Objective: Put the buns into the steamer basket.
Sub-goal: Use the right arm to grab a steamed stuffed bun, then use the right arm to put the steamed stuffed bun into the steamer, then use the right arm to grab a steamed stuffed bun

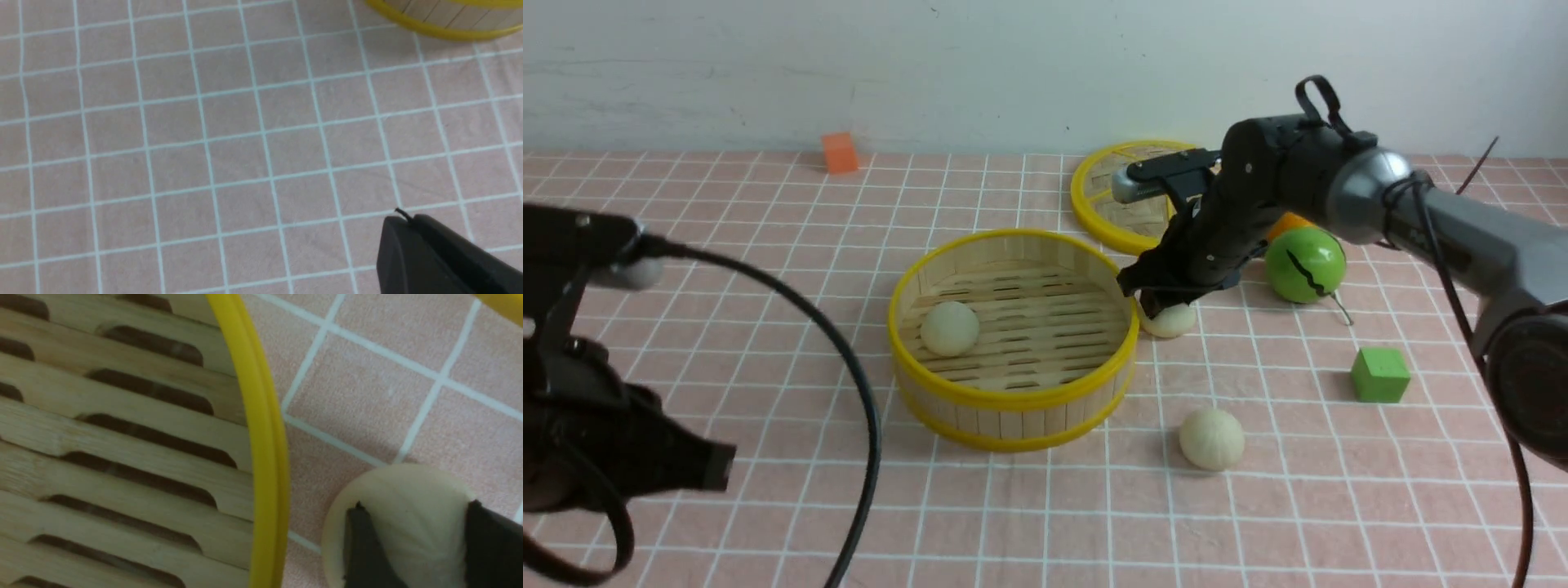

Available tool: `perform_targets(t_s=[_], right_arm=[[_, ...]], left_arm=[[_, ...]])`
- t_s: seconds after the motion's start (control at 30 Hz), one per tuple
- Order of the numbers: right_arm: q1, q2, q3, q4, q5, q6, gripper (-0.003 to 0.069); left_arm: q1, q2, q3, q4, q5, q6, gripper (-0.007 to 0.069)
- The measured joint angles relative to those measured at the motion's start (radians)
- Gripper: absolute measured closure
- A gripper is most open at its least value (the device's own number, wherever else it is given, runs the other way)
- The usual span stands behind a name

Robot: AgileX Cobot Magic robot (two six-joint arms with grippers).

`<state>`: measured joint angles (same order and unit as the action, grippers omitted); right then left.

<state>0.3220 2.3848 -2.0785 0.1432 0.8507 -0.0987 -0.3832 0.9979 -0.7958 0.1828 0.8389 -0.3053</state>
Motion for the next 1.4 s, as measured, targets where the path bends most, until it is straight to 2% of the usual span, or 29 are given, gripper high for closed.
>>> perform_targets(t_s=[0.07,0.13,0.17,0.3,0.43,0.6,0.73,0.83,0.9,0.93,1.07,1.17,1.27,1.4], right_arm=[[0.0,-0.003,-0.005,0.0,0.01,-0.018,0.05],[0.0,-0.008,-0.008,0.0,0.021,-0.033,0.0562],[0.0,-0.02,-0.024,-0.003,0.052,-0.054,0.0634],[0.002,-0.06,-0.089,-0.003,0.125,-0.075,0.0645],[0.045,-0.112,-0.171,0.032,0.159,-0.08,0.0645],[0.149,-0.101,-0.184,0.083,0.16,-0.14,0.0645],[0.225,-0.02,-0.183,0.042,0.124,-0.163,0.0632],[0.236,0.037,-0.183,-0.008,0.096,-0.158,0.0573],[0.23,0.049,-0.183,-0.012,0.079,-0.137,0.0486],[0.229,0.049,-0.183,-0.012,0.079,-0.134,0.0475],[0.227,0.003,-0.181,-0.011,0.119,-0.089,0.0191],[0.224,-0.069,-0.181,0.0,0.162,-0.063,0.0053],[0.209,-0.189,-0.155,-0.013,0.209,-0.026,-0.0009],[0.19,-0.364,0.013,-0.078,0.237,-0.008,0.0016]], left_arm=[[0.0,0.0,0.034,0.049,-0.004,-0.058,0.0636],[0.0,0.0,0.048,0.075,-0.007,-0.091,0.0636],[0.0,0.0,0.071,0.12,-0.012,-0.153,0.0636],[0.0,0.0,0.131,0.216,-0.054,-0.264,0.0636],[0.0,0.0,0.159,0.257,-0.124,-0.346,0.0635],[0.0,-0.001,0.155,0.261,-0.149,-0.364,0.0635],[0.0,-0.001,0.154,0.26,-0.141,-0.366,0.0635],[0.0,-0.001,0.154,0.25,-0.125,-0.366,0.0635],[0.0,-0.001,0.154,0.241,-0.122,-0.367,0.0635],[0.0,-0.001,0.154,0.24,-0.121,-0.367,0.0635],[0.0,-0.001,0.153,0.23,-0.101,-0.352,0.0635],[0.0,-0.001,0.148,0.228,-0.084,-0.347,0.0635],[0.0,-0.002,0.148,0.225,-0.079,-0.345,0.0635],[0.0,-0.022,0.148,0.208,-0.075,-0.342,0.0634]])
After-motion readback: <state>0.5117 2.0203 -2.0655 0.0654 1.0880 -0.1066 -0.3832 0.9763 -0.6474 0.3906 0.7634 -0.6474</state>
